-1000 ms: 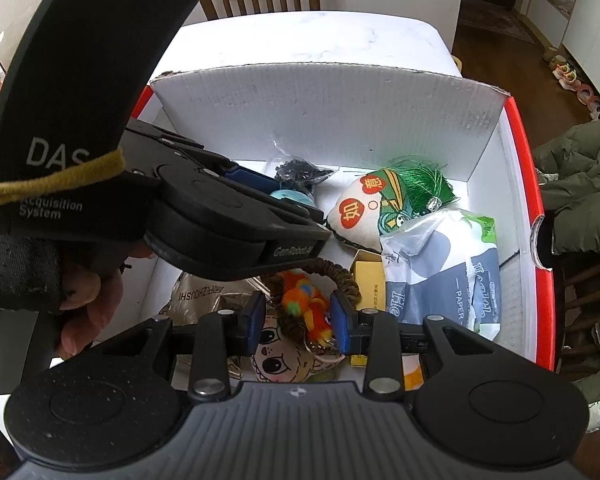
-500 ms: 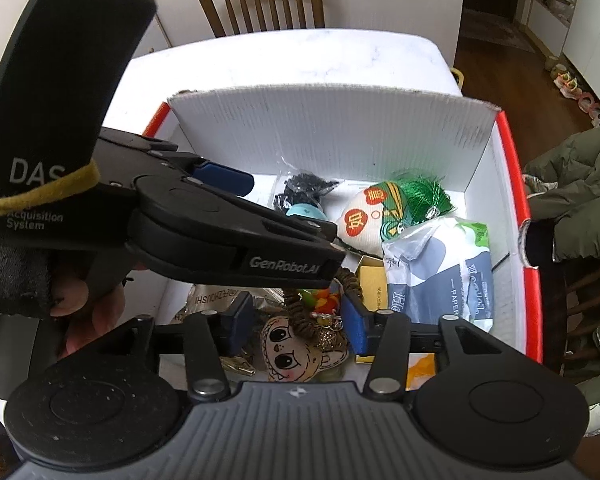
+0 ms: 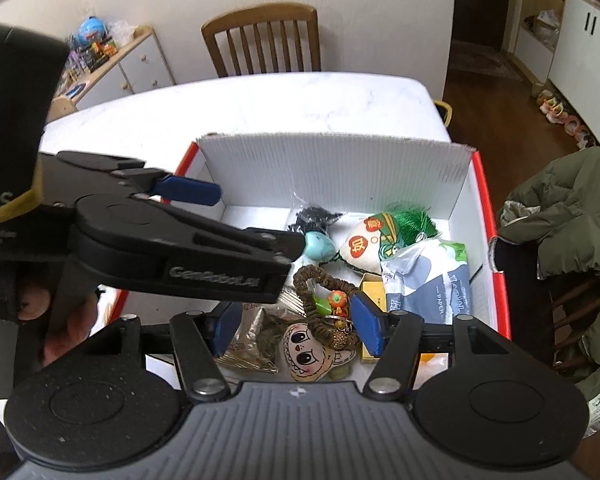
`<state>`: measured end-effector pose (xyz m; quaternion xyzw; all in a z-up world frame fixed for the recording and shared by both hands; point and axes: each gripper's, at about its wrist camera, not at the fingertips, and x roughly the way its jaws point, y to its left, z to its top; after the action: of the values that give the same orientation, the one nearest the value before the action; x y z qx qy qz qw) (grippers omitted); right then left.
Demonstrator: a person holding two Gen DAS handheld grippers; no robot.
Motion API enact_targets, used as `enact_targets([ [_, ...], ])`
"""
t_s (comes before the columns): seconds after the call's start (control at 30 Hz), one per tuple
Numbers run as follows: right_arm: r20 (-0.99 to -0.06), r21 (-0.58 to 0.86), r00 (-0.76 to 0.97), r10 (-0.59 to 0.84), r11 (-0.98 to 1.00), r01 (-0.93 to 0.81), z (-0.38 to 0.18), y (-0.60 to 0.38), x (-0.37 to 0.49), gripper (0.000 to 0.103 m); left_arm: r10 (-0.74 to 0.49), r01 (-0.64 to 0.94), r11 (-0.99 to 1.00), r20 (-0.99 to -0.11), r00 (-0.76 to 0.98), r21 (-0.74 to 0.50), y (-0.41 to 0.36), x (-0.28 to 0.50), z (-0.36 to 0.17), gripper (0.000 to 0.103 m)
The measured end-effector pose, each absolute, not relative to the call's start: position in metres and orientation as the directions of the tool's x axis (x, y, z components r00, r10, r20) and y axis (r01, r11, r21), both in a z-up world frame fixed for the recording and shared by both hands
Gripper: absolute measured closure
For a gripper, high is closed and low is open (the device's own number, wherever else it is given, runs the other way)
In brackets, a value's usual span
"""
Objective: Organize objects
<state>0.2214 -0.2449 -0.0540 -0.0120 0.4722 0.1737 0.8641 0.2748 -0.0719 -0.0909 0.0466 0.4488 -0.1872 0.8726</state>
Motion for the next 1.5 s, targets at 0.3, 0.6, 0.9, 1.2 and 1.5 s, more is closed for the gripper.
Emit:
enact_targets([
  [0.3,-0.783,0.139,0.558,0.275,0.952,-0.273,-0.034,-0.241,0.197,0.036,-0.317,0.398,0.914,-0.749,0.582,-0.077,-0.048,0.242,-0.062,0.013],
  [0.6,-0.746,0.114,0.623,0.236,0.967,-0.228,-0.024,-0.238,0.176,0.035,-0.338,0.402,0.912,-0.708,0.619,-0.084,-0.022,0.218,-0.046,0.011],
  [0.9,-0.715,0.097,0.666,0.213,0.973,-0.207,-0.020,-0.231,0.154,0.032,-0.354,0.418,0.906,-0.654,0.669,-0.063,0.004,0.192,-0.033,0.004],
  [1.2,-0.670,0.113,0.713,0.207,0.978,-0.177,-0.013,-0.227,0.136,0.027,-0.381,0.433,0.898,-0.628,0.678,-0.078,0.024,0.175,-0.031,0.000],
  [1.5,-0.638,0.121,0.742,0.207,0.978,-0.168,-0.010,-0.215,0.120,0.019,-0.408,0.432,0.895,-0.591,0.696,-0.109,0.042,0.158,-0.037,0.000],
])
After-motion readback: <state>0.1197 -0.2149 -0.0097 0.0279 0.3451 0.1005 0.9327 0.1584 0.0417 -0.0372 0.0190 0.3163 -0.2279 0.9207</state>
